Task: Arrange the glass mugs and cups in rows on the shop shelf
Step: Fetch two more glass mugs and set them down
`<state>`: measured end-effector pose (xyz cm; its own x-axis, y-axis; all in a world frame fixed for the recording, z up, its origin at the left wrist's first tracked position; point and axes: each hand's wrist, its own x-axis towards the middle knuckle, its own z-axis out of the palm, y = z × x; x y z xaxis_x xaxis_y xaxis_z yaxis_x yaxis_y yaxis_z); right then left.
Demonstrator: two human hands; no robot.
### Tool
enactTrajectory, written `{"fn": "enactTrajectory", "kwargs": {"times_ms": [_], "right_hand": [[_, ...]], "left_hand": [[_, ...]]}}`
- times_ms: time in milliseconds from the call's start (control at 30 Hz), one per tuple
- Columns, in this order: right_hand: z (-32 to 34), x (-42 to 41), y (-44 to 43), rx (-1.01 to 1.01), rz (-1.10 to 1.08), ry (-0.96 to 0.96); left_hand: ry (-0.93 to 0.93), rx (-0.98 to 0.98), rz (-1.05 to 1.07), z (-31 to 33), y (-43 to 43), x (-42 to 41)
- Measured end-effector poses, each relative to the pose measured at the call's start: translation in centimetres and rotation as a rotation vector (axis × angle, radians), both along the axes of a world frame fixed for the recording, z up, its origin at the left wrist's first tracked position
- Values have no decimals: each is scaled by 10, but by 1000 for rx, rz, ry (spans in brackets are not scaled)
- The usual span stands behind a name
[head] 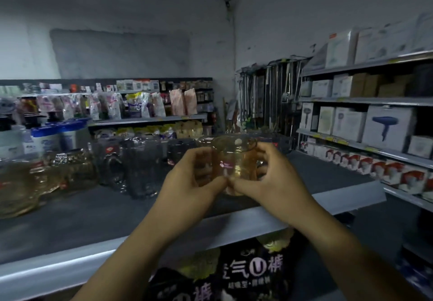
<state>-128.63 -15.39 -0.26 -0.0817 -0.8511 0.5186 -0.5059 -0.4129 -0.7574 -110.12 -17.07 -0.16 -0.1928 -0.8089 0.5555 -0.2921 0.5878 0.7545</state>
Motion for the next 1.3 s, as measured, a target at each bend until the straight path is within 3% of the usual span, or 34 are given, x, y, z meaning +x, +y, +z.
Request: {"fn": "enactTrajectory", "kwargs": {"times_ms": [267, 400, 667, 1067, 1300], "right_hand": [[4, -32, -48, 174, 77, -26], [2, -26, -63, 234, 105, 86], [4, -30, -87, 265, 84, 142], [-7, -21, -115, 170, -23, 404], [-10, -19, -121, 164, 32, 337]], "left_hand": [[-407, -219, 277, 5, -24, -15], [-580, -225, 339, 5, -38, -20], [-578, -241, 456, -2, -48, -20], [-517, -204, 681, -10, -55, -20], [-460, -230, 648, -13, -58, -15]]}}
